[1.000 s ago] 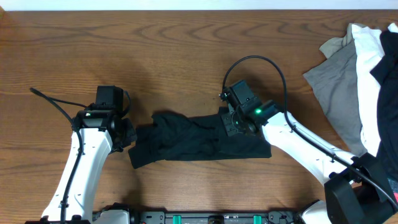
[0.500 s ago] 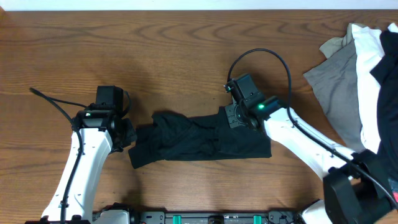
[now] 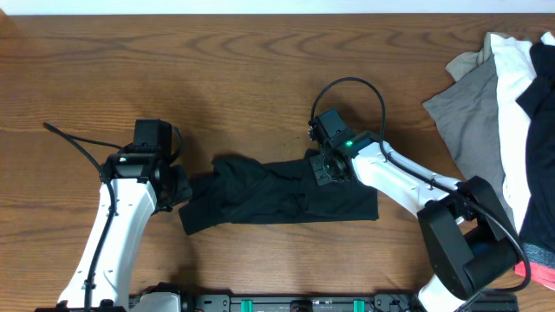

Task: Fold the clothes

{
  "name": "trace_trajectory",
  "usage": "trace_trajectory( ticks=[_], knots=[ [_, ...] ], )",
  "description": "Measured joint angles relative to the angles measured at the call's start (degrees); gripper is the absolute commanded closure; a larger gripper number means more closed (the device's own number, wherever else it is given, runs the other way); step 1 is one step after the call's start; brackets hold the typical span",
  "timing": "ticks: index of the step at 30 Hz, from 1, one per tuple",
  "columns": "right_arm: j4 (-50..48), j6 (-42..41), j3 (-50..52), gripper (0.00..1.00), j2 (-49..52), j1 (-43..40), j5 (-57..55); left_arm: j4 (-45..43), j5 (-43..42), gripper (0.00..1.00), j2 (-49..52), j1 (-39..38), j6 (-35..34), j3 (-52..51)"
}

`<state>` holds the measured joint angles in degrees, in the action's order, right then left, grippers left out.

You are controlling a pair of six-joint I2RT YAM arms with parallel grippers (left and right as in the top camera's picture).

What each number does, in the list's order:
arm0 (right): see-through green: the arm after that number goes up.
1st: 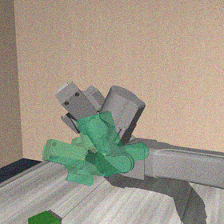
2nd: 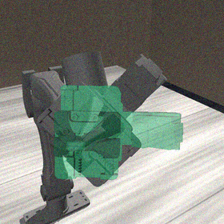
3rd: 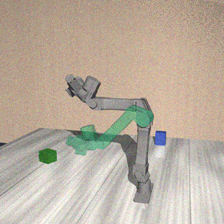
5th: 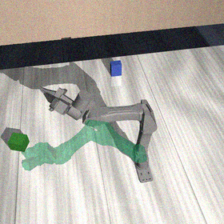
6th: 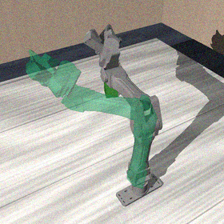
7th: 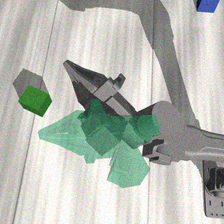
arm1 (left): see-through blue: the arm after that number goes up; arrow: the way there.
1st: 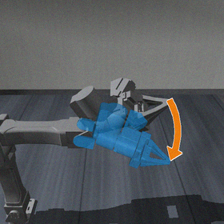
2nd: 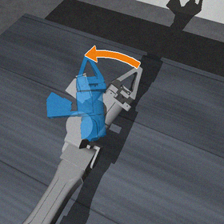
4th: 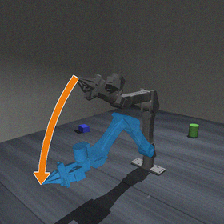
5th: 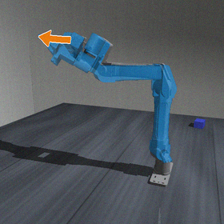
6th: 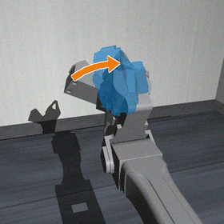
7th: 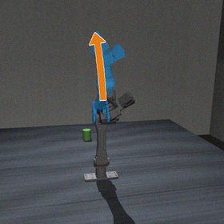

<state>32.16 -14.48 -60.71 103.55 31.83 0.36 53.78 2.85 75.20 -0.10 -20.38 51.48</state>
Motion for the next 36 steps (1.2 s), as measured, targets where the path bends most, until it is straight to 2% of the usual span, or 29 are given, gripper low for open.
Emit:
trace_trajectory(
  ticks=[5,13,25,29,34,36],
  knots=[
    [0.68,0.04,-0.02,0.65,-4.90,0.00,0.17,-1.22,-4.20,0.43,0.63,0.00,2.47,-0.02],
    [2.56,0.07,-1.84,0.64,-18.58,0.00,0.07,-5.60,-13.70,0.43,7.41,0.00,7.85,-0.02],
    [6.38,0.07,-1.90,0.64,-19.43,-0.02,-1.22,-8.15,-23.89,0.43,18.12,0.00,13.31,-0.02],
    [6.47,0.07,-1.90,0.64,-19.43,-0.02,-1.36,-9.07,-25.16,0.53,20.48,0.00,13.99,-0.02],
    [6.64,0.07,-1.90,0.64,-19.43,-0.02,-1.44,-9.18,-26.32,0.55,22.64,0.15,14.49,0.00],
    [6.86,0.07,-1.90,0.64,-19.43,-0.02,-1.44,-9.18,-26.62,0.73,22.82,0.22,14.53,0.00]
  ],
)
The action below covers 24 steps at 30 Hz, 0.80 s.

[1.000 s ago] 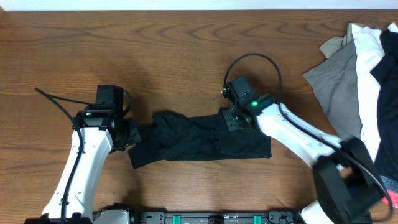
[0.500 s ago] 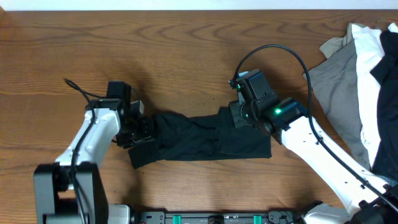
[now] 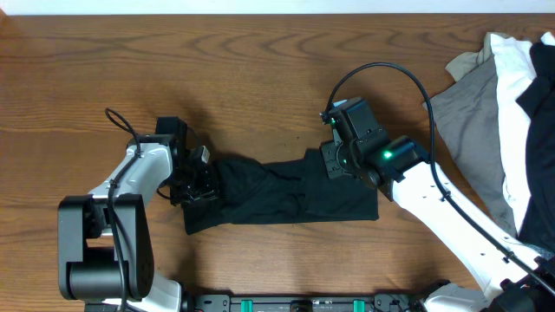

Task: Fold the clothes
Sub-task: 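Lift the strip's left end with the left gripper and fold it rightward onto the stack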

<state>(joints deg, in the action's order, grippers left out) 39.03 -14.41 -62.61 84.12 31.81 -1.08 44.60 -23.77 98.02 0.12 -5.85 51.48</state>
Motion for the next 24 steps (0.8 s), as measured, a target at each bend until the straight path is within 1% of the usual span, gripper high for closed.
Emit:
trace_trajectory(
  ticks=[1,2,3,7,11,16,20,24],
  knots=[
    [0.17,0.00,0.00,0.64,0.00,0.00,0.00,-0.04,-0.11,0.86,0.20,0.04,0.20,0.00],
    [0.37,0.00,0.00,0.64,0.00,0.00,0.00,-0.09,-0.20,0.92,0.44,0.07,0.20,-0.02],
    [0.55,0.00,0.00,0.64,0.00,0.00,0.00,-0.13,-0.20,0.94,0.74,0.07,0.59,-0.02],
    [1.03,0.00,0.00,0.64,0.00,0.00,0.00,0.13,-0.55,0.94,1.09,0.28,2.58,-0.02],
    [2.01,0.00,0.00,0.64,0.00,0.00,-0.02,1.92,-0.35,0.94,1.07,2.19,3.15,0.11],
    [3.13,0.00,0.00,0.64,0.00,-0.98,-0.04,5.97,2.91,0.94,-1.09,8.79,2.49,2.67],
    [3.85,-0.04,0.00,0.64,0.00,-2.40,-0.04,6.67,4.68,0.94,-4.90,14.93,1.62,6.60],
    [4.48,-0.04,0.00,0.64,0.00,-3.85,-0.11,7.54,5.40,0.94,-7.52,19.10,1.36,10.51]
  ],
)
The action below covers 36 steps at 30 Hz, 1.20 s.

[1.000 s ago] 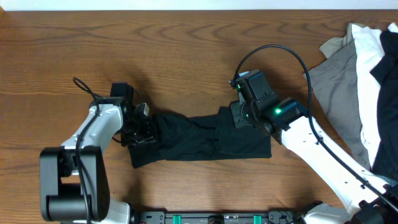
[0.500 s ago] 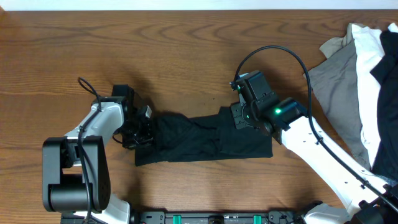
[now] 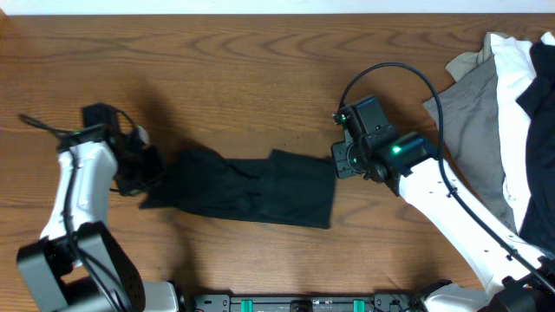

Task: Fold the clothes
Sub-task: 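Lift the strip's left end with the left gripper and fold it rightward onto the stack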

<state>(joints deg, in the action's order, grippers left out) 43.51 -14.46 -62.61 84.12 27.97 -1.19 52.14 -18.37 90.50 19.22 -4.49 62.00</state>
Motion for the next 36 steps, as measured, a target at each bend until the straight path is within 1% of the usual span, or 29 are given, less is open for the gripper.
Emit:
trace_trajectory(
  ticks=[6,11,16,23,26,32,36],
  knots=[
    [1.51,0.00,0.00,0.64,0.00,-1.40,-0.13,3.54,0.66,0.94,-0.35,1.49,0.00,6.49],
    [1.97,-0.02,0.00,0.64,0.02,-2.03,-0.33,9.18,-1.09,0.94,-0.55,-1.20,0.00,12.35],
    [1.99,-0.02,0.00,0.64,0.02,-2.03,-0.35,11.87,-4.24,0.94,-2.05,-9.94,-0.13,13.42],
    [2.56,-0.02,0.00,0.64,0.02,-2.03,-0.35,12.57,-5.88,0.94,-2.34,-26.91,-1.22,13.42],
    [2.64,-0.02,0.00,0.64,0.02,-2.03,-0.35,12.15,-6.03,0.94,-2.34,-33.00,-2.10,13.42],
    [2.93,-0.04,0.00,0.64,0.02,-2.03,-0.35,11.41,-2.69,0.94,-2.34,-43.21,-4.35,13.42],
    [3.17,-0.04,0.00,0.63,0.02,-2.03,-0.35,10.08,-1.16,0.94,-2.29,-47.32,-5.20,13.42]
  ],
)
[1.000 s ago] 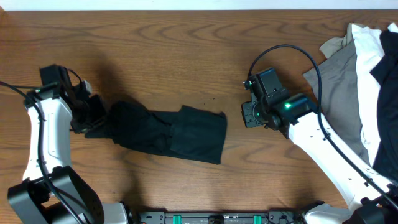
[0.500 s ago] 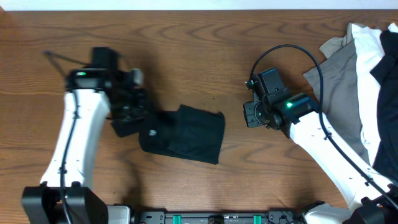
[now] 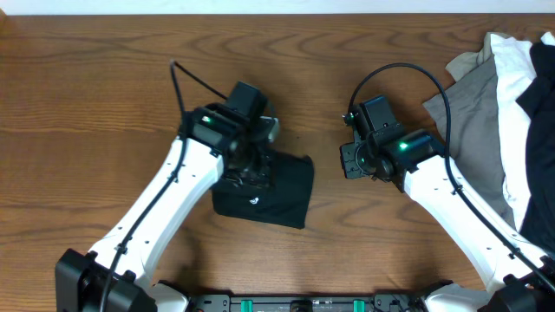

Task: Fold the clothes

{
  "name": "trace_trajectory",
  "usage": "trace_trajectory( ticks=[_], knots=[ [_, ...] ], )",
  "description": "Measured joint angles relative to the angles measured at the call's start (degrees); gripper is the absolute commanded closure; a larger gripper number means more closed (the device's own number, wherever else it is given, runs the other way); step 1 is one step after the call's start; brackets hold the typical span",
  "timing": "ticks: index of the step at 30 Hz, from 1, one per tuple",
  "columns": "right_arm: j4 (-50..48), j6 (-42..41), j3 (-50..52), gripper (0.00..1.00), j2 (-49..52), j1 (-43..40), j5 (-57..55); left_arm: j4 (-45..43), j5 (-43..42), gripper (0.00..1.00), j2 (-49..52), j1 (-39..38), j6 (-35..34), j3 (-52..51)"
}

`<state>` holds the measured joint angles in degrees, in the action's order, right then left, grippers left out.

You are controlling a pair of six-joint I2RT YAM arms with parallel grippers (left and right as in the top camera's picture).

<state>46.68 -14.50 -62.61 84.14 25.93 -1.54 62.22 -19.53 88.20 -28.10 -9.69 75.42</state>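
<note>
A black garment (image 3: 269, 192) lies doubled over into a compact bundle on the wooden table (image 3: 104, 78), left of centre. My left gripper (image 3: 254, 170) is pressed down on the bundle's upper left part and looks shut on the cloth; its fingers are hidden under the wrist. To the right, my right gripper (image 3: 346, 161) hovers just off the garment's right edge with a strip of bare table between them, holding nothing.
A pile of other clothes (image 3: 499, 104), grey, white and dark, covers the table's right end next to the right arm. The left arm's cable (image 3: 195, 80) loops up behind its wrist.
The left gripper moved from the far left to the middle, bringing the garment's left end over onto its right half. The long strip is now a short bundle. The right gripper barely moved.
At first the garment lay spread between both grippers. The left gripper then closed in on its left end while the right sat at its right edge. Later the cloth lay stretched out to the left, clear of the right gripper. Now it lies folded over itself.
</note>
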Motion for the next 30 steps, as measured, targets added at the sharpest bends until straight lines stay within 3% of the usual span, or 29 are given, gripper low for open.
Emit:
trace_trajectory(
  ticks=[14,18,24,30],
  knots=[
    [0.48,0.00,0.00,0.63,0.00,0.00,0.00,-4.63,0.87,0.89,4.22,-6.47,-1.25,0.00],
    [0.46,0.00,0.00,0.62,0.00,0.00,0.00,-6.01,0.59,0.73,5.40,-8.63,-1.38,0.00],
    [0.35,-0.52,0.00,0.63,0.00,0.00,0.02,-6.56,0.00,0.71,5.44,-12.92,-1.09,0.00],
    [0.31,-1.05,0.00,0.60,0.00,0.00,0.02,-3.37,3.02,0.72,4.92,-12.50,0.11,0.00]
  ],
)
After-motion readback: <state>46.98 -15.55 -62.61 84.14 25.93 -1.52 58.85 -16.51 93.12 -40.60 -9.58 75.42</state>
